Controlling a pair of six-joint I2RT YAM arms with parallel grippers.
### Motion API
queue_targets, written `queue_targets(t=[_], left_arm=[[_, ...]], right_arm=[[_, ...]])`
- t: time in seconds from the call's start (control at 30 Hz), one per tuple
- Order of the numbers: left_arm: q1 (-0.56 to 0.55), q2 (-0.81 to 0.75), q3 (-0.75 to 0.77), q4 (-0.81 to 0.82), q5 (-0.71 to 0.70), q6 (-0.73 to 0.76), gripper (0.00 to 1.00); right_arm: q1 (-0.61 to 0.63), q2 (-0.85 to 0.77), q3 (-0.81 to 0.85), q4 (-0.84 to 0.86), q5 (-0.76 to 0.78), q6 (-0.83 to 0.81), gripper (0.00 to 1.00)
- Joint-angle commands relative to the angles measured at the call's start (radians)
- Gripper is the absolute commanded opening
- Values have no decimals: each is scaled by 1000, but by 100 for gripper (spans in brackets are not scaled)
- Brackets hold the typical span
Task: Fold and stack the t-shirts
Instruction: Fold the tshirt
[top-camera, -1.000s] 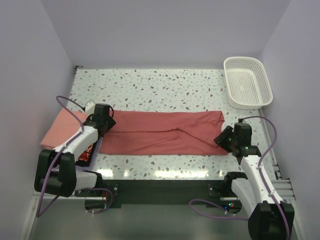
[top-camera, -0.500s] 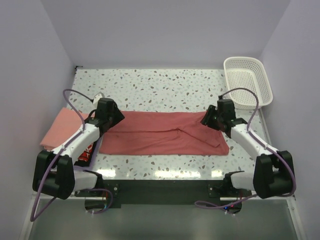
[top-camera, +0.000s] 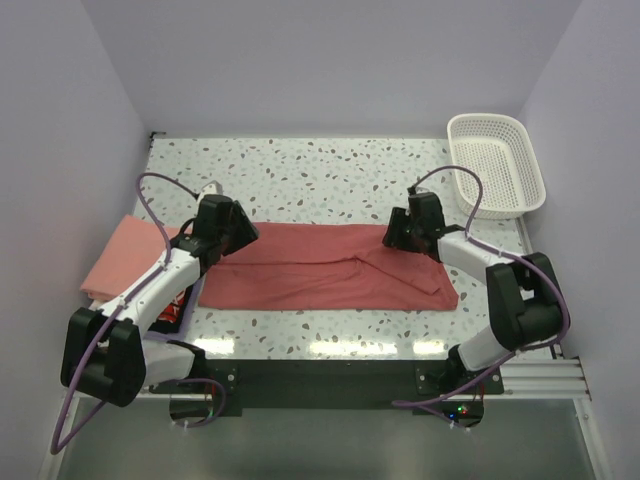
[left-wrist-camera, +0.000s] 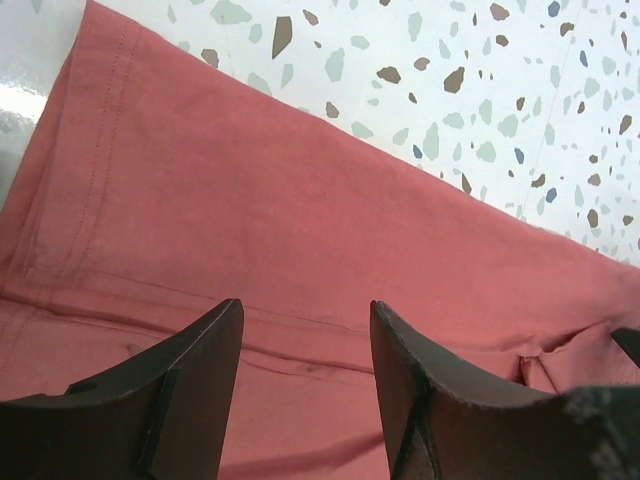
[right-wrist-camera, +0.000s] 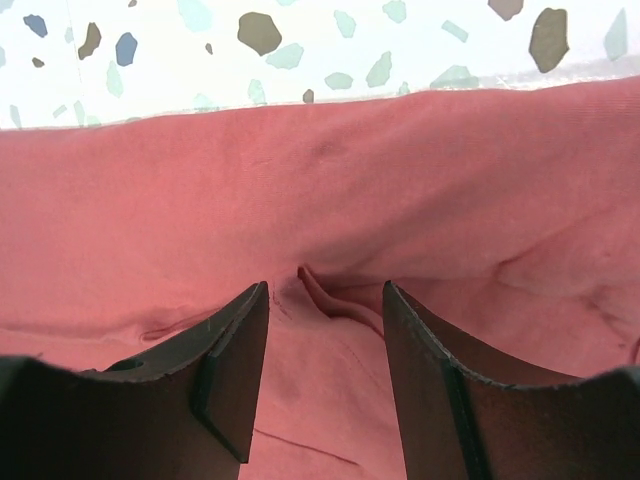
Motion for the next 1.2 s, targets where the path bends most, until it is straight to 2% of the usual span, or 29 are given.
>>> queue_targets(t=[0.0, 0.3, 0.4, 0.57, 0.67, 0.9, 1.17], left_arm=[[-2, -26, 26, -14, 16, 32, 58], [-2, -23, 3, -2, 16, 32, 58], [-2, -20, -3, 1, 19, 32, 58], [-2, -18, -15, 9, 19, 32, 58], [-2, -18, -20, 11, 20, 33, 57], [-4, -15, -32, 24, 25, 33, 57], [-4, -7, -52, 44, 39, 26, 57]], right_arm=[[17, 24, 31, 77, 11, -19, 53], [37, 35, 3, 94, 11, -4, 44], [42, 39, -5, 119, -16, 3, 36], [45, 30, -25, 126, -30, 18, 13], [45, -5, -43, 118, -38, 29, 7], [56, -146, -91, 68, -65, 62, 1], [94, -325, -184, 40, -108, 125, 1]])
